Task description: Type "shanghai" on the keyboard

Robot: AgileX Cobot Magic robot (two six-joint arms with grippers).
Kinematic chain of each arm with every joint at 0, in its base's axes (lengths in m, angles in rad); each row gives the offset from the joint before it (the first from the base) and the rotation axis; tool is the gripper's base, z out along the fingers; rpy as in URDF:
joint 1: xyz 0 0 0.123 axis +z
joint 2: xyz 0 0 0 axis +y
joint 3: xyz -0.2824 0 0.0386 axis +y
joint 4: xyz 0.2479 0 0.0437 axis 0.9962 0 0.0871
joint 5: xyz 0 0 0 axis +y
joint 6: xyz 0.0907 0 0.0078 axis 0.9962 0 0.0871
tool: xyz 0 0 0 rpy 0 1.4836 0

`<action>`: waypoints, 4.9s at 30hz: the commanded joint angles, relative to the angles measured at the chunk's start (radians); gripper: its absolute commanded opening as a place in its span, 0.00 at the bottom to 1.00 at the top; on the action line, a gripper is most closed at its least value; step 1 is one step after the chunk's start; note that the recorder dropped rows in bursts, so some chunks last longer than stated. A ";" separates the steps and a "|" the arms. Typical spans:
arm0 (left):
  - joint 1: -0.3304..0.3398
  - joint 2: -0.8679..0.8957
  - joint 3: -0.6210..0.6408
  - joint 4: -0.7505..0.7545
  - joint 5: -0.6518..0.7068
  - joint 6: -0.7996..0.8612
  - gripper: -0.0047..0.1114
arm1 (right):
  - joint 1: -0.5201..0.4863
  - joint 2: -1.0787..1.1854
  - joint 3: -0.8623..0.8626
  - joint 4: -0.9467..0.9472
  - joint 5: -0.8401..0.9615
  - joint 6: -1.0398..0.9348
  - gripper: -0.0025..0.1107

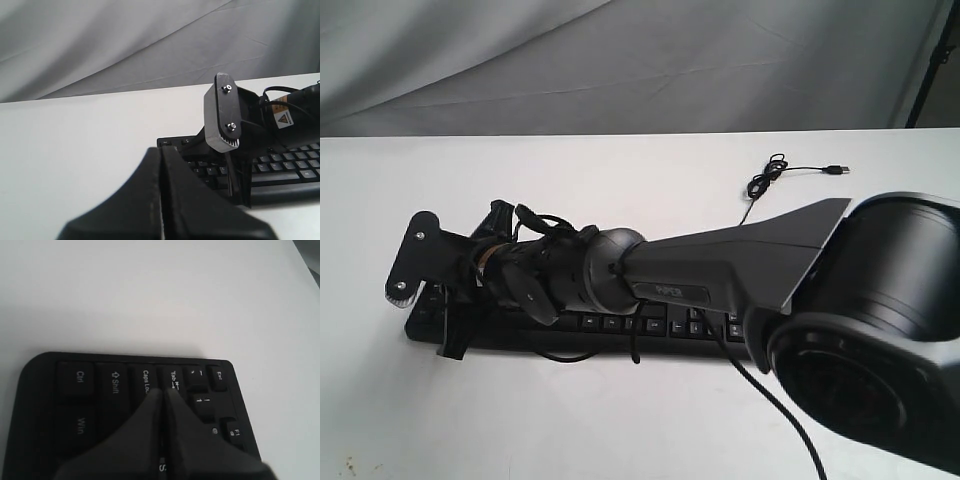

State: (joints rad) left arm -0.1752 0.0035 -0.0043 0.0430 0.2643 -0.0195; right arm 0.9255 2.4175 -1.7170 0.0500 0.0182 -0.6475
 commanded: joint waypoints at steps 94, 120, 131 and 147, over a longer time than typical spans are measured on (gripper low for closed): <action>-0.004 -0.003 0.004 0.005 -0.003 -0.003 0.04 | -0.155 -0.281 0.464 0.039 -0.107 -0.017 0.02; -0.004 -0.003 0.004 0.005 -0.003 -0.003 0.04 | -0.157 -0.235 0.464 0.088 -0.139 -0.016 0.02; -0.004 -0.003 0.004 0.005 -0.003 -0.003 0.04 | -0.157 -0.406 0.502 0.070 -0.082 -0.020 0.02; -0.004 -0.003 0.004 0.005 -0.003 -0.003 0.04 | -0.155 -1.175 1.215 0.115 -0.091 0.028 0.02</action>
State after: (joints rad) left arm -0.1752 0.0035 -0.0043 0.0430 0.2643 -0.0195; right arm 0.7669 1.3323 -0.5915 0.1562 -0.0501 -0.6262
